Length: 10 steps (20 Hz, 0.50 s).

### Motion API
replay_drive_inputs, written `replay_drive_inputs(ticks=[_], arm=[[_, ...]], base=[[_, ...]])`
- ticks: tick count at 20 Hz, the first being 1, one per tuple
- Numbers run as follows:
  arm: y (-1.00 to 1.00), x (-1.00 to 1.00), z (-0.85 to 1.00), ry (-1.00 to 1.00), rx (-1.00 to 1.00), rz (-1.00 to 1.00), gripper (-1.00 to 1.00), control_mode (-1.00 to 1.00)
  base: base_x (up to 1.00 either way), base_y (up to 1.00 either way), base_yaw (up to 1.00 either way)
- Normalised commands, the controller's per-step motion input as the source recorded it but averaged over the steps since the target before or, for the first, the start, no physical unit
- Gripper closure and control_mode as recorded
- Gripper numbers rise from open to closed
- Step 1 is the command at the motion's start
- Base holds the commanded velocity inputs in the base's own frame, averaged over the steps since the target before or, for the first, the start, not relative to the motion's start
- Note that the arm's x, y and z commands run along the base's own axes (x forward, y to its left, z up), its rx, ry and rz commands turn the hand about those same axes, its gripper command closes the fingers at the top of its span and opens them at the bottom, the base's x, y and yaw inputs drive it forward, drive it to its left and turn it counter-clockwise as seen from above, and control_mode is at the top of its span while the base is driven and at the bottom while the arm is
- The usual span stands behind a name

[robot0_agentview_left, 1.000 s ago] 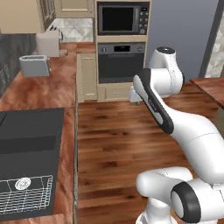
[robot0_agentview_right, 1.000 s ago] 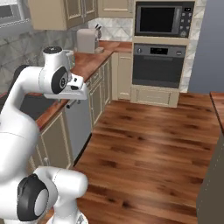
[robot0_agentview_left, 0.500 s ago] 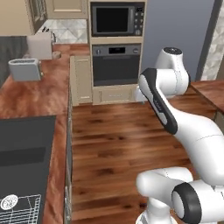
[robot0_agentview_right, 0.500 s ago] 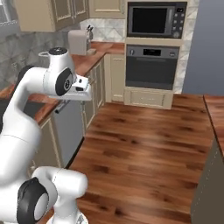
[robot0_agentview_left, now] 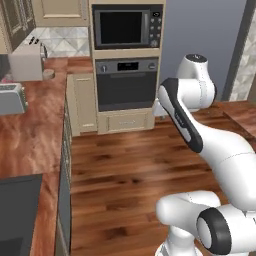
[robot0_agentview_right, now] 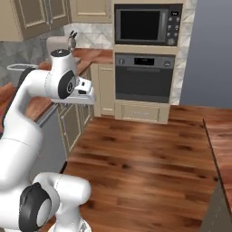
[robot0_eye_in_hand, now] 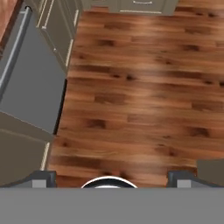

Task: Navigate to the oven.

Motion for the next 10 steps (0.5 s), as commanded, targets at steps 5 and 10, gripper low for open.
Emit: replay_drive_inputs(ticks=[5, 10], arm=[[0.00, 0.00, 0.00, 0.00, 0.00, 0.00, -1.00, 1.00], [0.00, 0.00, 0.00, 0.00, 0.00, 0.00, -1.00, 1.00]], base=[[1.00, -0.02, -0.14], [1.00, 0.00, -0.10]])
